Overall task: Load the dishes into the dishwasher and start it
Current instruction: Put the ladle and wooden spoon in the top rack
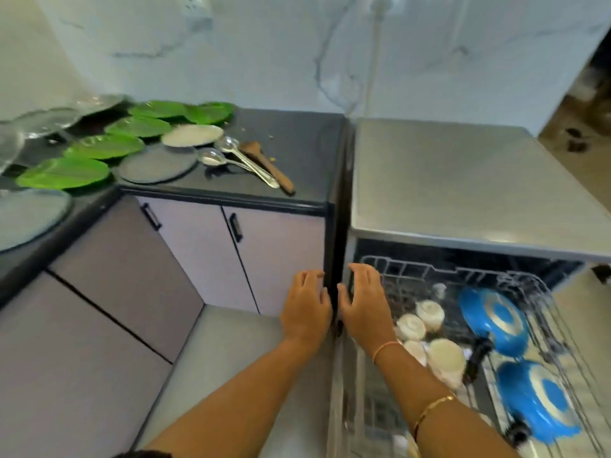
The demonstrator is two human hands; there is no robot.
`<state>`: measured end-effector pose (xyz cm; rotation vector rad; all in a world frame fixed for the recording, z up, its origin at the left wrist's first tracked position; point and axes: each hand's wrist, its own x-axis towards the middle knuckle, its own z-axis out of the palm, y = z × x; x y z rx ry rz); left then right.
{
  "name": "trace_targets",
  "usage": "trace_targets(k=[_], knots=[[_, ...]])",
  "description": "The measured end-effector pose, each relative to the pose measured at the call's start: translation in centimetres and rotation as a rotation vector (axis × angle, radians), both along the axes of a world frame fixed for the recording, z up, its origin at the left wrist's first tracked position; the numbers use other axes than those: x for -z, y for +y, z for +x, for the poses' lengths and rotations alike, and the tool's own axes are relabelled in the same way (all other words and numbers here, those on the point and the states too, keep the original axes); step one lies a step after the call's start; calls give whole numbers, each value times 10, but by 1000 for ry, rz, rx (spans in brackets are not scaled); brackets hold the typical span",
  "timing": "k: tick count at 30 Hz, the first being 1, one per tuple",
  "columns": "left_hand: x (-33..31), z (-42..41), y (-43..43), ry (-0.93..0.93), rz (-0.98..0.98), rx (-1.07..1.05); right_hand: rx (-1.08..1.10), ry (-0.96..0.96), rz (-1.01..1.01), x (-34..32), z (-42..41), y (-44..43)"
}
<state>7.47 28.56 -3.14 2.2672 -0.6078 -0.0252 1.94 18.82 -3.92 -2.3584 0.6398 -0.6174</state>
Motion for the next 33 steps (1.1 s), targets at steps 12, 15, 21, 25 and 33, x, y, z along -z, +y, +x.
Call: trace_targets(k=[12, 15, 21, 25, 33], knots=[[-54, 226, 130, -49, 15, -111, -61, -28, -6, -57, 217, 92], [-56, 249, 133, -12, 21, -101, -73, 4, -42, -63, 242, 93], [-54, 275, 122, 6, 11, -64, -29, 51, -144, -74, 283, 68], [-55, 307, 105, 36, 4, -70, 33, 107, -167, -76, 320, 42], [-62, 382, 37, 72, -21, -105, 12, 318, -96, -77, 415, -27]])
